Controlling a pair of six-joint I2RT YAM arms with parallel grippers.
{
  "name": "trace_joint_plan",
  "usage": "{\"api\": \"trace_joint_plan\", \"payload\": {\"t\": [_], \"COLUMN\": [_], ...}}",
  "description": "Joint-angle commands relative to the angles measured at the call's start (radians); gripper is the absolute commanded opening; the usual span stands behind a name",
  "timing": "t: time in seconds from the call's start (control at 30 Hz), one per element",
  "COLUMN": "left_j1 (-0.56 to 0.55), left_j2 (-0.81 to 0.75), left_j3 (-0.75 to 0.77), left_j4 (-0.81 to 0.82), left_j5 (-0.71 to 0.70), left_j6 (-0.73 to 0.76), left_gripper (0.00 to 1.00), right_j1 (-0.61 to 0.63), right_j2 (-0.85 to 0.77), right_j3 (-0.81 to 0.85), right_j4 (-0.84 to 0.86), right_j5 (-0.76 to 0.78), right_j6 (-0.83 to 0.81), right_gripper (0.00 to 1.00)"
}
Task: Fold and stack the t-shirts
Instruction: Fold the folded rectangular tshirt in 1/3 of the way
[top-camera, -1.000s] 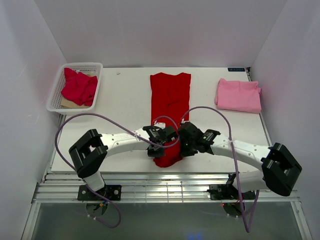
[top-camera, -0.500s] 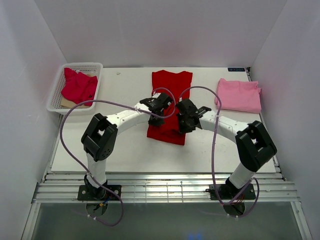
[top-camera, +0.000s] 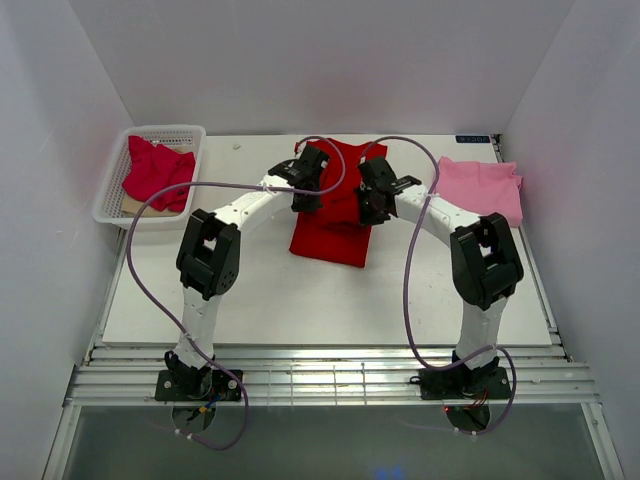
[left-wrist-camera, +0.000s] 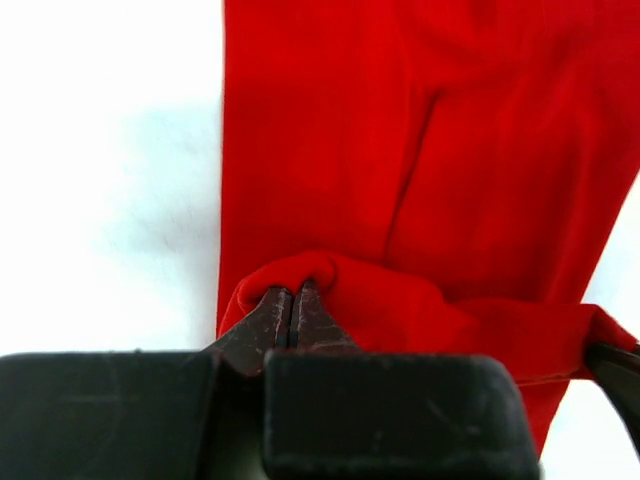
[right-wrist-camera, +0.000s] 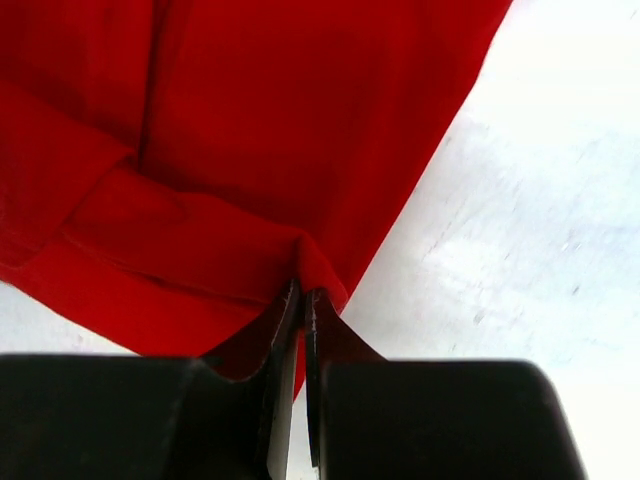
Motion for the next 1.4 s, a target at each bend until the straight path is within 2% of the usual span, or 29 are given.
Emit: {"api": "trace_joint_plan", "payload": {"t": [0.0, 0.4, 0.6, 0.63, 0.67, 0.73, 0.77, 0.83, 0.87, 0.97, 1.03, 1.1, 1.13, 1.17, 1.2, 1.23, 1.37], "left_j1": [0.035, 0.101, 0.119, 0.119, 0.121, 0.121, 0.121, 0.121, 0.121, 0.117, 0.102, 0.072, 0.058, 0.046, 0.024, 0.018, -0.019], "left_j2": [0.025, 0.170, 0.206, 0.208, 0.205, 0.194, 0.175, 0.142, 0.125, 0.046, -0.028, -0.097, -0.112, -0.125, -0.131, -0.128, -0.099], "left_j3": [0.082, 0.269, 0.320, 0.321, 0.324, 0.327, 0.327, 0.326, 0.324, 0.303, 0.230, 0.153, 0.071, 0.032, -0.002, -0.049, -0.140], "left_j4": [0.009, 0.009, 0.030, 0.035, 0.036, 0.041, 0.044, 0.049, 0.055, 0.067, 0.088, 0.151, 0.197, 0.216, 0.229, 0.237, 0.294], "left_j5": [0.051, 0.089, 0.108, 0.103, 0.100, 0.062, 0.039, -0.042, -0.064, -0.104, -0.086, -0.058, -0.043, -0.030, -0.009, 0.015, 0.123], "left_j6": [0.040, 0.074, 0.091, 0.092, 0.094, 0.092, 0.089, 0.077, 0.075, 0.046, 0.014, 0.003, -0.007, -0.013, -0.023, -0.036, -0.112], "left_gripper": [0.00, 0.00, 0.00, 0.04, 0.10, 0.32, 0.53, 0.66, 0.70, 0.71, 0.72, 0.68, 0.63, 0.52, 0.28, 0.00, 0.00], "right_j1": [-0.032, -0.115, -0.129, -0.134, -0.135, -0.135, -0.135, -0.135, -0.135, -0.134, -0.130, -0.127, -0.126, -0.126, -0.124, -0.124, -0.117], "right_j2": [0.052, 0.238, 0.290, 0.297, 0.313, 0.323, 0.319, 0.295, 0.250, 0.146, 0.109, 0.081, 0.080, 0.084, 0.090, 0.099, 0.162], "right_j3": [0.099, 0.387, 0.424, 0.426, 0.427, 0.439, 0.447, 0.455, 0.446, 0.389, 0.368, 0.346, 0.343, 0.337, 0.325, 0.318, 0.306], "right_j4": [-0.030, -0.102, -0.109, -0.108, -0.109, -0.108, -0.106, -0.094, -0.082, -0.013, 0.000, -0.007, -0.019, -0.022, -0.022, -0.023, -0.014], "right_j5": [-0.015, -0.059, -0.073, -0.076, -0.076, -0.052, -0.036, -0.006, -0.001, -0.002, -0.030, -0.064, -0.112, -0.143, -0.168, -0.217, -0.338], "right_j6": [-0.051, -0.104, -0.108, -0.108, -0.108, -0.113, -0.117, -0.131, -0.136, -0.145, -0.144, -0.141, -0.133, -0.128, -0.113, -0.104, -0.062], "right_gripper": [0.08, 0.08, 0.08, 0.08, 0.16, 0.28, 0.32, 0.35, 0.37, 0.44, 0.44, 0.45, 0.40, 0.23, 0.14, 0.08, 0.08]}}
